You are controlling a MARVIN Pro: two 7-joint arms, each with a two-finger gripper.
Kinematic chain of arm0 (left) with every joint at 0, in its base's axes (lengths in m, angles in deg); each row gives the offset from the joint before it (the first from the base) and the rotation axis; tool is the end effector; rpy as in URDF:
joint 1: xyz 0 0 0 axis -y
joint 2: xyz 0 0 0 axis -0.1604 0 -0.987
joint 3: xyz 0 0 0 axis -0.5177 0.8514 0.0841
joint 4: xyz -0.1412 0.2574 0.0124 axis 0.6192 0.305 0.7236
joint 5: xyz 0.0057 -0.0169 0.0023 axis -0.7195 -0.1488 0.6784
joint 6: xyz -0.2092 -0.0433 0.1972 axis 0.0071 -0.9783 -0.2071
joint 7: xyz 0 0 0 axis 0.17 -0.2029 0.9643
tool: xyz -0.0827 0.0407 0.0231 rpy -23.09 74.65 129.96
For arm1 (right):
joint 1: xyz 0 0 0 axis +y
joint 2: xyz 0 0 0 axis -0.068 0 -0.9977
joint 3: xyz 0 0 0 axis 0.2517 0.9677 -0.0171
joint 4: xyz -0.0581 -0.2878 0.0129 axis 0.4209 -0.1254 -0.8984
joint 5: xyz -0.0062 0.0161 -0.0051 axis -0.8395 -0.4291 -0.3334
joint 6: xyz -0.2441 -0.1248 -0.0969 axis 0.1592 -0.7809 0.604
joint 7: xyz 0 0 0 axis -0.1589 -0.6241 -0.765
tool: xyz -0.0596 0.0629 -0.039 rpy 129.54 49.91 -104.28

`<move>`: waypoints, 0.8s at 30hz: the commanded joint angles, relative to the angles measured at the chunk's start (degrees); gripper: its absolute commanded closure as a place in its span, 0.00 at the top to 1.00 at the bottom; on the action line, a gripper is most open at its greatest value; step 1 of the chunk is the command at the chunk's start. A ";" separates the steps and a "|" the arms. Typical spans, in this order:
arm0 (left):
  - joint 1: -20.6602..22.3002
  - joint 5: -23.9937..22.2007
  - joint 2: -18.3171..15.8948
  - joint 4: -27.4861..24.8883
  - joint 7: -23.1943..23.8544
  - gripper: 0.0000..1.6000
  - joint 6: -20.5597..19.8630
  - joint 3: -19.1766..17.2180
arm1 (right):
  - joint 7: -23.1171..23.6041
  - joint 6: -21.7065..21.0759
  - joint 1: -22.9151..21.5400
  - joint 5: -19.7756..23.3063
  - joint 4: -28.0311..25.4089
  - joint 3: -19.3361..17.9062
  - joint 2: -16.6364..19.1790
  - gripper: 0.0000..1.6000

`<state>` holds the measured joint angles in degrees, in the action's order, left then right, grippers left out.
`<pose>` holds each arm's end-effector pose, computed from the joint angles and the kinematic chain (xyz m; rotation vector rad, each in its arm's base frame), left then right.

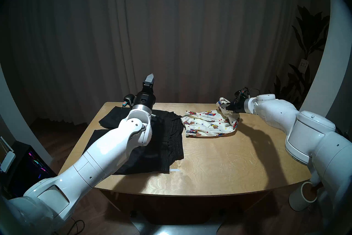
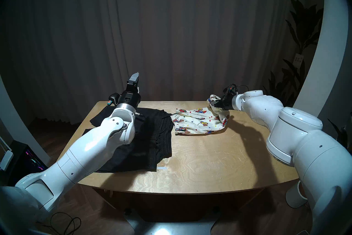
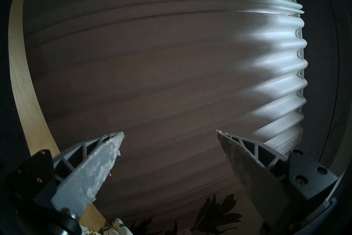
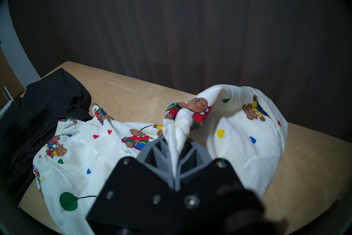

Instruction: Fold pants twice and stack them

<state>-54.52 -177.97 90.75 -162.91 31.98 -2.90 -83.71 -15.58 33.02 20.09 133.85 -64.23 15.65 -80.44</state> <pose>0.4625 -0.0273 -0.2093 1.2102 0.8786 1.4042 0.5800 -0.1333 -0.2599 -2.3742 -0.5455 -1.2774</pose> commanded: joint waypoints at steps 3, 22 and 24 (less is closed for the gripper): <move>0.01 0.11 -0.20 -1.77 1.13 1.00 1.25 -1.09 | 4.31 1.92 -1.57 -0.53 0.27 0.06 -2.00 0.00; -2.66 -0.12 -2.42 -3.95 1.40 1.00 4.49 -2.58 | 5.29 -2.91 -1.81 0.70 2.65 -1.98 -7.87 0.00; -2.92 -0.15 -2.66 -4.26 1.44 1.00 4.71 -2.72 | 5.65 -3.06 -1.95 0.58 2.64 -1.92 -8.06 0.00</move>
<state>-57.05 -178.11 88.83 -165.30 32.54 0.84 -85.26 -10.39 30.25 20.03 133.98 -61.06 14.22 -86.19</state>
